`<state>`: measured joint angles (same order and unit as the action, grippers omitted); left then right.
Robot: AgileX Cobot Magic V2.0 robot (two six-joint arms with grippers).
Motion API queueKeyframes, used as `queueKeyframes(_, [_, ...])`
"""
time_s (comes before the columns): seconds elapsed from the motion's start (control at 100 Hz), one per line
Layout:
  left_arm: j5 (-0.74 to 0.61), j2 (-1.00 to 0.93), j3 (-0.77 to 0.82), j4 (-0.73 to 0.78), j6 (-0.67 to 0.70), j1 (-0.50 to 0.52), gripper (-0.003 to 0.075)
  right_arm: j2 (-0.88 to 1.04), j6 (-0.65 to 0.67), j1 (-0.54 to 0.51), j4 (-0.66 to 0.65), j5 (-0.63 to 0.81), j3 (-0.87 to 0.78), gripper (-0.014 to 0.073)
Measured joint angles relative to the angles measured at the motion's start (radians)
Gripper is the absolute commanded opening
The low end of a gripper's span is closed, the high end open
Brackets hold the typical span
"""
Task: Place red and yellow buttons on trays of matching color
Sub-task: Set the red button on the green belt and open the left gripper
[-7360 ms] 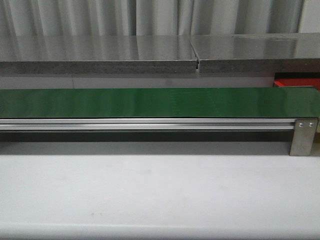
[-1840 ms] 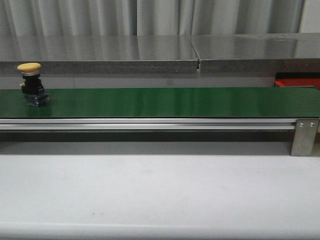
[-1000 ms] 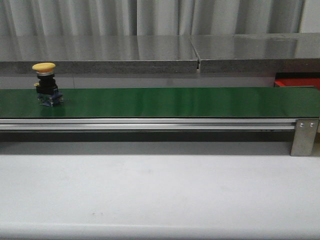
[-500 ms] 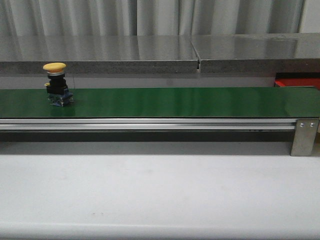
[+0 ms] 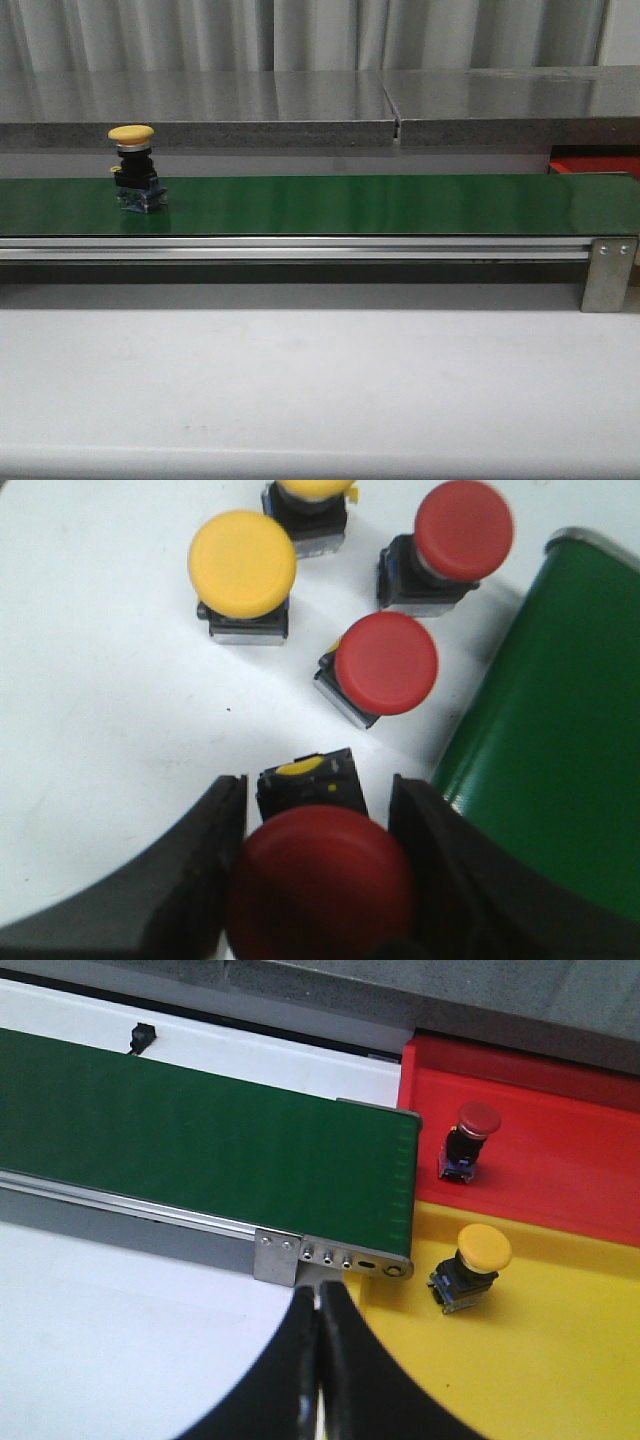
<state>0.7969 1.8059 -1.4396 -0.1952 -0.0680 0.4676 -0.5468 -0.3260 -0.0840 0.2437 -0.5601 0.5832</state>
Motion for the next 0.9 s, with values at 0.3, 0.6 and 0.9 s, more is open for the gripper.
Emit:
queueKeyframes(0.3, [0.132,-0.057,-0.132,0.024,-0.019,-0.099,-0.0020,0.000,0.000,0.000,0.000,0.000,0.000,-0.0118])
queueKeyframes(0.6, [0.208,0.053,-0.271,0.111,-0.027,-0.254,-0.0020,0.000,0.000,0.000,0.000,0.000,0.000,-0.0118])
queueKeyframes(0.9, [0.241,0.164,-0.291,0.128,-0.027,-0.287,-0.0020,0.000,0.000,0.000,0.000,0.000,0.000,-0.0118])
